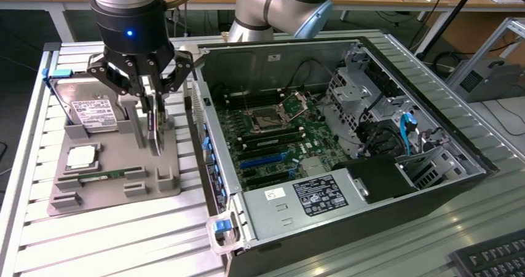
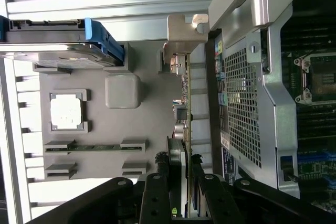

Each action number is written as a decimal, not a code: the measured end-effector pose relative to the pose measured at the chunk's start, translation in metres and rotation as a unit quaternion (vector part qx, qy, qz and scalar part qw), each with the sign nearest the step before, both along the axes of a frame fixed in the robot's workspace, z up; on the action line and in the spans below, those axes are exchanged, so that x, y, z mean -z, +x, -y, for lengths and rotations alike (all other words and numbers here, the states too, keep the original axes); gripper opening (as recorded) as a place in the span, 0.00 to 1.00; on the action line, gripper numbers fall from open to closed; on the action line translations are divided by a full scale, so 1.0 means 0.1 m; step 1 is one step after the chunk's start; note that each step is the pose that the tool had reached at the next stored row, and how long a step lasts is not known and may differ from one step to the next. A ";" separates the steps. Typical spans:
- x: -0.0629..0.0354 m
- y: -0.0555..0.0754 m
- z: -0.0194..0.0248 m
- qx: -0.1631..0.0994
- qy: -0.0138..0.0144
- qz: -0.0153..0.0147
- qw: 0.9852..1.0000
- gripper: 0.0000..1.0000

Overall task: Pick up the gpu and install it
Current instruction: 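Pick up the gpu and move the gpu toward the slot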

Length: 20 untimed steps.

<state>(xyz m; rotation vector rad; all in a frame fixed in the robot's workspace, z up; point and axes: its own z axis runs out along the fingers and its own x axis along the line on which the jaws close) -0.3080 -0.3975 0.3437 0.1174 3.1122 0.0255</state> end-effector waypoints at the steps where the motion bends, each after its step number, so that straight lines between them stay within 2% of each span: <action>1: -0.003 0.00 0.000 0.000 0.000 0.000 1.000 0.27; 20: -0.059 0.00 0.000 0.000 0.000 0.000 1.000 0.27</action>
